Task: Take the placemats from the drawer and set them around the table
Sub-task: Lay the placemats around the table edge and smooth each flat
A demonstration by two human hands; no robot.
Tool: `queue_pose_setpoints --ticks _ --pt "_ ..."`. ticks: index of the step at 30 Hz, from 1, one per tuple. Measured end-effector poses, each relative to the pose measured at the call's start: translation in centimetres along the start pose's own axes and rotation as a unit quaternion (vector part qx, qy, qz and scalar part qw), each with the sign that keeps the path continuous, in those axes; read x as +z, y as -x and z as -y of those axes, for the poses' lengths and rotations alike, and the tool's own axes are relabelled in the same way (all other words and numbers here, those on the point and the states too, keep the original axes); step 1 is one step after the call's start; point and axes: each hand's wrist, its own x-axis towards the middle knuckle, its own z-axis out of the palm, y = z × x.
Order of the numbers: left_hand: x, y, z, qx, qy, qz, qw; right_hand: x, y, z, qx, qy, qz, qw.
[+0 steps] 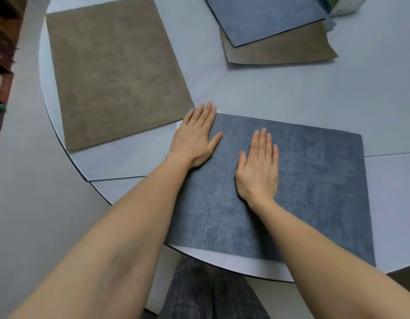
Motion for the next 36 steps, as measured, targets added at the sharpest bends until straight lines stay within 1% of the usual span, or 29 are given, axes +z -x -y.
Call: queue_pose_setpoints --ticks 4,5,6,7,9,10,11,13,17,19,20,22,24,25,31,33,36 --pt "-0.8 0.7 2.2 -0.122 -0.002 -0.001 0.993 -0.3 -0.1 0.1 -0.002 -0.009 0.004 1.0" --pt "-1.0 0.7 2.2 -0.136 -0.008 -0.007 0.991 -0.2 0.0 0.1 -0.002 -0.007 0.002 1.0" --pt "-1.2 0.7 1.9 -0.134 -0.015 -0.018 0.991 -0.2 0.0 0.2 -0.001 -0.006 0.0 1.0" --pt "-1.4 0.7 1.1 -0.11 -0.016 -0.028 0.993 -0.1 0.1 0.2 0.0 -0.006 -0.002 1.0" --pt "-1.1 0.7 -0.9 -0.023 -0.016 -0.022 0.999 0.0 0.1 0.1 -0.002 -0.008 -0.009 1.0" --pt "-0.7 0.9 -1.5 0.001 -0.013 -0.008 1.0 0.0 0.0 0.1 -0.002 -0.008 -0.011 1.0" --pt "-0.4 1.2 -1.8 -0.003 -0.004 0.002 1.0 -0.1 0.0 0.1 -0.004 -0.008 -0.01 1.0" --pt "0.0 1.8 -1.1 -0.047 0.012 -0.003 0.999 0.0 0.0 0.0 -0.009 -0.009 -0.01 1.0" --pt "0.2 4.2 1.0 -0.142 -0.005 -0.001 0.99 0.0 -0.1 0.0 -0.01 -0.016 -0.009 1.0" --pt "0.0 5.9 0.3 -0.167 -0.012 -0.015 0.986 -0.1 -0.1 0.1 -0.009 -0.019 -0.011 1.0" --pt "0.0 7.1 -0.8 -0.162 -0.009 -0.025 0.986 -0.1 -0.1 0.2 -0.006 -0.02 -0.01 1.0" --pt "0.9 9.9 -4.2 -0.123 0.013 -0.045 0.991 -0.2 0.1 0.2 -0.007 -0.021 -0.012 1.0" --pt "2.2 12.7 -7.3 -0.095 0.023 -0.03 0.995 -0.4 0.0 0.2 -0.012 -0.021 -0.015 1.0" --pt "2.8 13.8 -8.1 -0.096 0.02 -0.021 0.995 -0.4 0.0 0.1 -0.013 -0.024 -0.015 1.0" --pt "3.1 16.3 -6.0 -0.104 -0.016 -0.007 0.994 0.0 -0.1 -0.3 -0.02 -0.019 -0.018 0.999" --pt "2.9 17.1 -4.7 -0.129 -0.008 -0.006 0.992 0.0 0.0 -0.2 -0.023 -0.018 -0.017 0.999" --pt "2.8 18.1 -3.3 -0.19 -0.006 -0.002 0.982 0.1 0.0 -0.2 -0.026 -0.015 -0.013 0.999"
